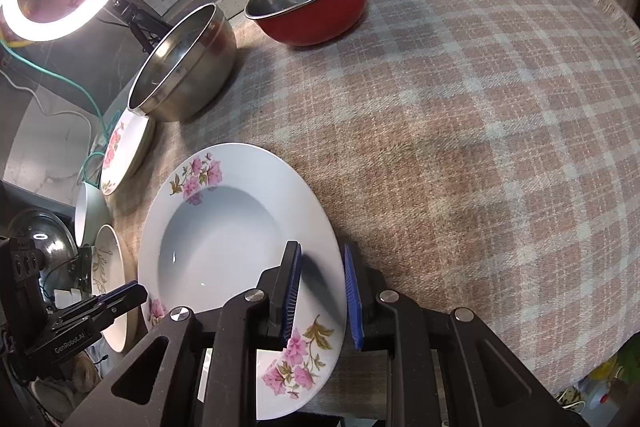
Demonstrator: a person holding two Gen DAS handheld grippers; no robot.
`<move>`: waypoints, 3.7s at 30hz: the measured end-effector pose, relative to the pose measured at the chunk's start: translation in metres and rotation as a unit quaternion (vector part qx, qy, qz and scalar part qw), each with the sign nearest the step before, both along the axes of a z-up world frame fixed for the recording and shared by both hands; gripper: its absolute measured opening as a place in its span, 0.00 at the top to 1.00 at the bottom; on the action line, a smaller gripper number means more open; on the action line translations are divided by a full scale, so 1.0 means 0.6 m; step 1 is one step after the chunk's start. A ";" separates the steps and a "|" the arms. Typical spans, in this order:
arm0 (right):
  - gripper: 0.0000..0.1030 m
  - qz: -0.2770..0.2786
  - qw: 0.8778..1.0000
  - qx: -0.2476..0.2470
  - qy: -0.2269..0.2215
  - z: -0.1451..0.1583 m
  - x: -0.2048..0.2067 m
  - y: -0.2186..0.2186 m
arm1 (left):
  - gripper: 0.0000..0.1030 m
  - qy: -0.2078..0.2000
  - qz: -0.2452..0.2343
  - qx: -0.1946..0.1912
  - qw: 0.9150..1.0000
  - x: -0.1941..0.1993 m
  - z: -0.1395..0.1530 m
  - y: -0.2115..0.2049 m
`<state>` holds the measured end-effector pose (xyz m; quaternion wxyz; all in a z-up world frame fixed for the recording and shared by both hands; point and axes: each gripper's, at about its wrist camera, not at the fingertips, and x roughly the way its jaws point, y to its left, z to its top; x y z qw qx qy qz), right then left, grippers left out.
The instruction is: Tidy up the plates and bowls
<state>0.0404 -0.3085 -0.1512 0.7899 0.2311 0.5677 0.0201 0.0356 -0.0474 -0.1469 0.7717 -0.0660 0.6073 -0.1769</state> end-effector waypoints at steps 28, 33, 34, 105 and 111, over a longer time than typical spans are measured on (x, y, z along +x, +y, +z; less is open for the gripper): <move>0.81 -0.004 1.000 -0.029 -0.005 0.014 -0.011 0.004 | 0.87 -0.037 0.001 0.022 0.999 -0.007 0.021 0.002; 0.79 -0.011 0.999 -0.029 -0.020 0.033 -0.014 0.002 | 0.87 -0.046 0.019 0.015 0.999 -0.016 0.036 0.028; 0.76 -0.011 0.999 -0.030 -0.025 0.037 -0.015 0.004 | 0.87 -0.047 0.024 0.013 0.999 -0.018 0.038 0.034; 0.90 0.260 0.966 0.000 -0.002 -0.010 0.087 0.410 | 0.92 -0.022 0.250 0.013 0.968 -0.081 -0.016 0.339; 0.94 0.262 0.965 0.000 -0.002 -0.011 0.085 0.414 | 0.93 -0.027 0.249 0.020 0.968 -0.081 -0.015 0.337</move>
